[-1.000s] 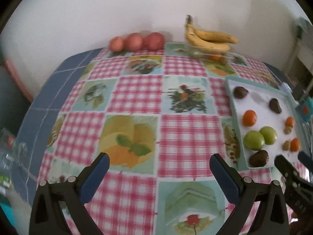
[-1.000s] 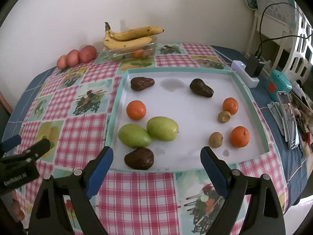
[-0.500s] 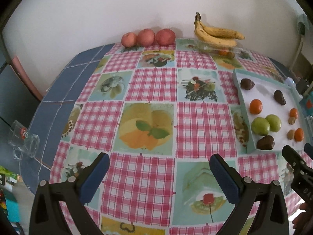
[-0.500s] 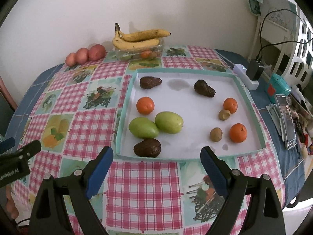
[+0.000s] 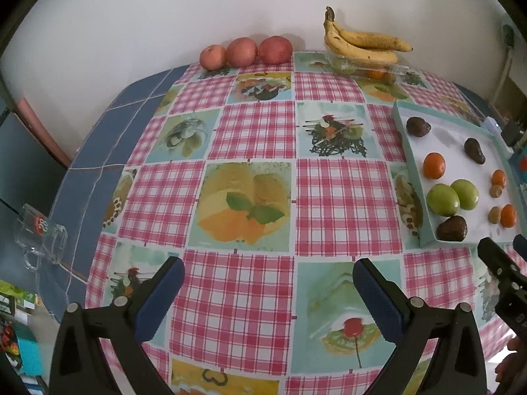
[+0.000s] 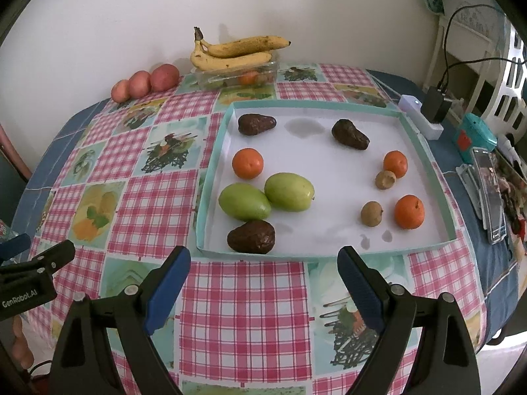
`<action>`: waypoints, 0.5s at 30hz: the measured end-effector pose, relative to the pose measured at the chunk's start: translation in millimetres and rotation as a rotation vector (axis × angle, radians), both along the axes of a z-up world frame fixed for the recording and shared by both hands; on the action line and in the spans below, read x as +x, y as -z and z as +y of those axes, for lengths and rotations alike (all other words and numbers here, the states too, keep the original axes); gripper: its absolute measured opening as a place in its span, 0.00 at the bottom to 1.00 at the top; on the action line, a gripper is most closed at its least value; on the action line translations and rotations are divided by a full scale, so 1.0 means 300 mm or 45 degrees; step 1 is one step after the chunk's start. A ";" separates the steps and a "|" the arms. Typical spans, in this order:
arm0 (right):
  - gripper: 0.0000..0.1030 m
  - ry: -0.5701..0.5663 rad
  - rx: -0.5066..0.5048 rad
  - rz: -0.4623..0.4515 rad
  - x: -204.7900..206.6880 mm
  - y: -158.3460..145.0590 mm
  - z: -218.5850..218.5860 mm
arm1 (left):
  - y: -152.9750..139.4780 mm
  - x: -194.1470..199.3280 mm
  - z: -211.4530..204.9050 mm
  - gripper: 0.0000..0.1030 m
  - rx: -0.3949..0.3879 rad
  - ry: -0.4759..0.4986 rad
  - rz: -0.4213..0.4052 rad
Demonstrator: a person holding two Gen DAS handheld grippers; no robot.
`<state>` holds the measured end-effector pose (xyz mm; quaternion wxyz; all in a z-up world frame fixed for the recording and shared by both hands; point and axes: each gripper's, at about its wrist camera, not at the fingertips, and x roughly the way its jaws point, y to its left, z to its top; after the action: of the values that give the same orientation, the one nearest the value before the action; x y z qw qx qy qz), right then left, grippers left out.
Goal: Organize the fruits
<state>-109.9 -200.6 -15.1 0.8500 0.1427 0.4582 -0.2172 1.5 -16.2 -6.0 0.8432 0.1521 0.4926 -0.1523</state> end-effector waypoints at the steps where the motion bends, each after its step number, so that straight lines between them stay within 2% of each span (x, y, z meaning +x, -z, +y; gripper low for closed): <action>1: 0.88 0.001 0.002 -0.003 -0.001 -0.001 -0.001 | 0.000 0.000 -0.001 1.00 0.001 0.000 0.001; 15: 0.88 0.003 0.003 0.005 0.003 0.003 0.006 | 0.005 0.011 0.003 1.00 -0.011 -0.005 0.027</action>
<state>-109.0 -198.9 -16.0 0.8487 0.1438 0.4601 -0.2178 4.9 -15.2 -7.5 0.8389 0.1460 0.5011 -0.1544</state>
